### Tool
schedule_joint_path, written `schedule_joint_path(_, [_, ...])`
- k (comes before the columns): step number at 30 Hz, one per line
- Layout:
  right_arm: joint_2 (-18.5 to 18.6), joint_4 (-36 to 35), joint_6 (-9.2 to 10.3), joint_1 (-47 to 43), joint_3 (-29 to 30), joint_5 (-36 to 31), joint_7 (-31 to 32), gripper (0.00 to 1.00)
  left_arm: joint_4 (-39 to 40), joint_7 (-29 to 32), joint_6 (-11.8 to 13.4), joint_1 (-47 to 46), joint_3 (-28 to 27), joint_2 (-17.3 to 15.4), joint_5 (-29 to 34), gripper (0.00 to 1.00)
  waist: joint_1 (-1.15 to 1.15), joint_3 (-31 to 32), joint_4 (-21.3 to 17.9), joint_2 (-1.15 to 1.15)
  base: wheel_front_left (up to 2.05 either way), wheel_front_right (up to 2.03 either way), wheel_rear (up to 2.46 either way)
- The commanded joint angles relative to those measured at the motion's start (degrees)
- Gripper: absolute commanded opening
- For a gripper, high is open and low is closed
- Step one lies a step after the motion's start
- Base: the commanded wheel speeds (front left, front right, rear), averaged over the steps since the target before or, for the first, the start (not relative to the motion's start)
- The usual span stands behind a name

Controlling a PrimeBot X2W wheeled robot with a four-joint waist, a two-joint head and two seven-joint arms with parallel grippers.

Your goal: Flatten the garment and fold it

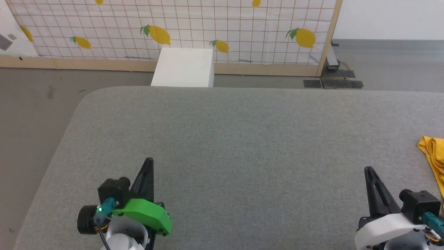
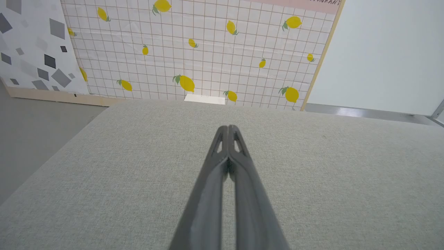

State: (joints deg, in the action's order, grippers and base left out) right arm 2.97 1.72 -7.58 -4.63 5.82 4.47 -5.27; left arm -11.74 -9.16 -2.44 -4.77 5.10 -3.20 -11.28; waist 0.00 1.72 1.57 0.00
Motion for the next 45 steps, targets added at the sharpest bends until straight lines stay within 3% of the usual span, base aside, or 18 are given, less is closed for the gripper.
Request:
schedule_joint_path(1, [0.0,-0.3,0.03,1.2,-0.3,-0.4,0.3,0.00,0.6,0.2,0.3,0.8,-0.3,0.1,1.2,0.00,0.00,0.0,0.0,0.00,0.00,0.00,0.00])
schedule_joint_path(45, [-0.1,-1.1,0.06,3.2,-3.5,-2.7,3.1,0.00,7.0,5.3,1.5,3.1,-3.0,0.2,7.0,0.00,0.00,-1.0,-0.9,0.00,0.00,0.00,0.00])
